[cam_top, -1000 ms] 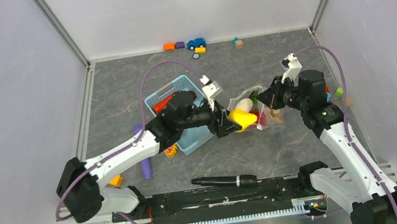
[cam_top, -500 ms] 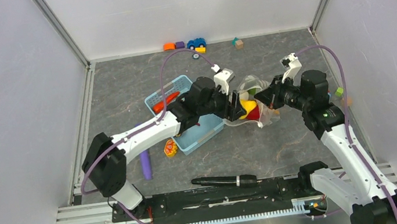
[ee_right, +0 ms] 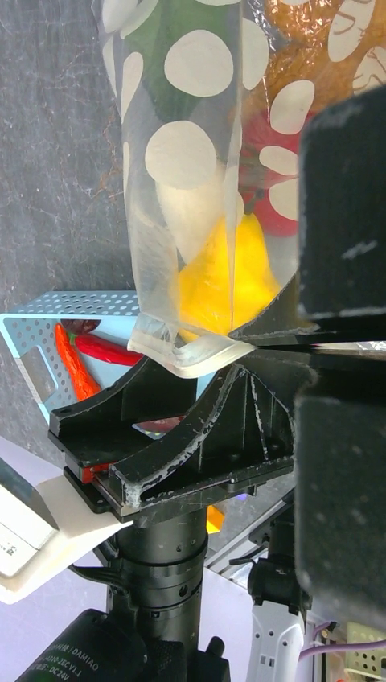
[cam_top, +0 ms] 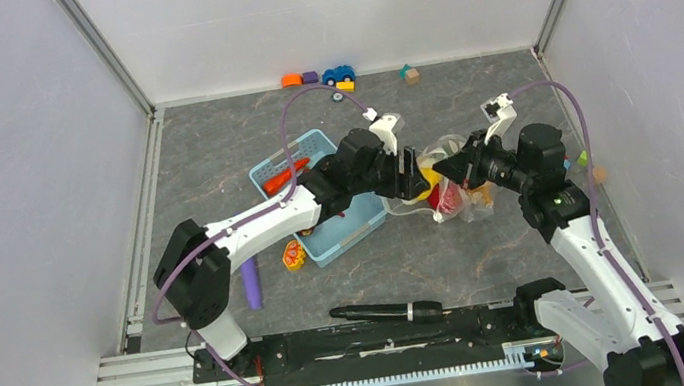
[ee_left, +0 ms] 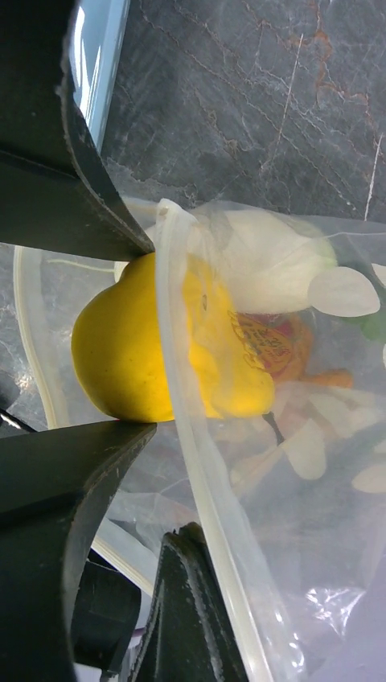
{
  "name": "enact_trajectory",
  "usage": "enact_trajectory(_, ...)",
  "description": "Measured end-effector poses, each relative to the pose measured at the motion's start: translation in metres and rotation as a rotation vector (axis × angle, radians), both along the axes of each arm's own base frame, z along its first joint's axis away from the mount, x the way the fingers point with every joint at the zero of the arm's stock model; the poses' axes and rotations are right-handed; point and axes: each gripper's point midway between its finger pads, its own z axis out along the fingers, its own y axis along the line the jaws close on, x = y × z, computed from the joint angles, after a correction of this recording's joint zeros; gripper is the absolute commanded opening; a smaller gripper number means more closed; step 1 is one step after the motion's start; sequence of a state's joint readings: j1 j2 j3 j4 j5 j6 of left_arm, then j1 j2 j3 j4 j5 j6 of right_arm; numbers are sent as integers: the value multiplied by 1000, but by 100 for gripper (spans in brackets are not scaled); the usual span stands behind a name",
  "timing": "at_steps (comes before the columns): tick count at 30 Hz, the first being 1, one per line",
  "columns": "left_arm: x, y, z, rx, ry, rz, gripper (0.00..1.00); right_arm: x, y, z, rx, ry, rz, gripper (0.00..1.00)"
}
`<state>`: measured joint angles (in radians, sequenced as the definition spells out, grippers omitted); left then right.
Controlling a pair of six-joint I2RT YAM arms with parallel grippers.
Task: Place the food in the zip-top bag and seal the zipper
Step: Place the fake fruit in the zipper food storage bag, then adjust the zipper food storage bag at the center of the board.
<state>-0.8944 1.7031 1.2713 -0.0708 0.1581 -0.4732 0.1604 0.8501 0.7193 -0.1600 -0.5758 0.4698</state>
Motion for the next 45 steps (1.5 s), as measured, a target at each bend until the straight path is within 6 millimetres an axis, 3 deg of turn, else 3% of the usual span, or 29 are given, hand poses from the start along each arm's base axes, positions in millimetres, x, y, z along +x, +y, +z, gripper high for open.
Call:
enact_trajectory(3,0,-3,2,-20,16,11,54,0,2,0,16,-2,5,0)
enact_trajectory(7,3,-9,11,-68,16,22,65,-5,7,0,51,2,32,0)
enact_trajectory(9,3,-10,14,-80,15,22,75,-6,9,1,63,2,43,0)
enact_trajectory(10,3,-11,15,-84,13,21,88,-6,9,1,66,3,46,0)
enact_trajectory(12,4,-12,16,-91,12,19,99,-7,11,3,75,0,54,0)
enact_trajectory(19,4,-9,14,-83,20,25,100,-9,12,6,88,-3,58,0)
enact_trajectory(23,-8,3,17,-79,15,6,100,-8,11,6,87,-5,56,0)
enact_trajectory(28,-30,30,48,-117,-51,-6,100,-8,11,6,86,-5,54,0)
enact_trajectory(32,-35,57,68,-128,-125,52,100,-8,11,6,86,-5,54,0)
enact_trajectory(35,-29,73,64,-92,-141,124,100,-8,11,6,86,-5,52,0)
enact_trajectory(39,-21,82,38,-2,-117,186,100,-7,11,5,85,-5,50,0)
enact_trajectory(40,-19,82,28,22,-105,191,98,-7,11,5,85,-4,50,0)
enact_trajectory(42,-15,82,8,74,-81,203,81,-8,11,5,85,-3,50,0)
enact_trajectory(44,-12,82,-13,124,-56,210,47,-8,11,5,84,-2,50,0)
enact_trajectory(45,-10,82,-25,155,-41,216,36,-8,10,4,82,-2,50,0)
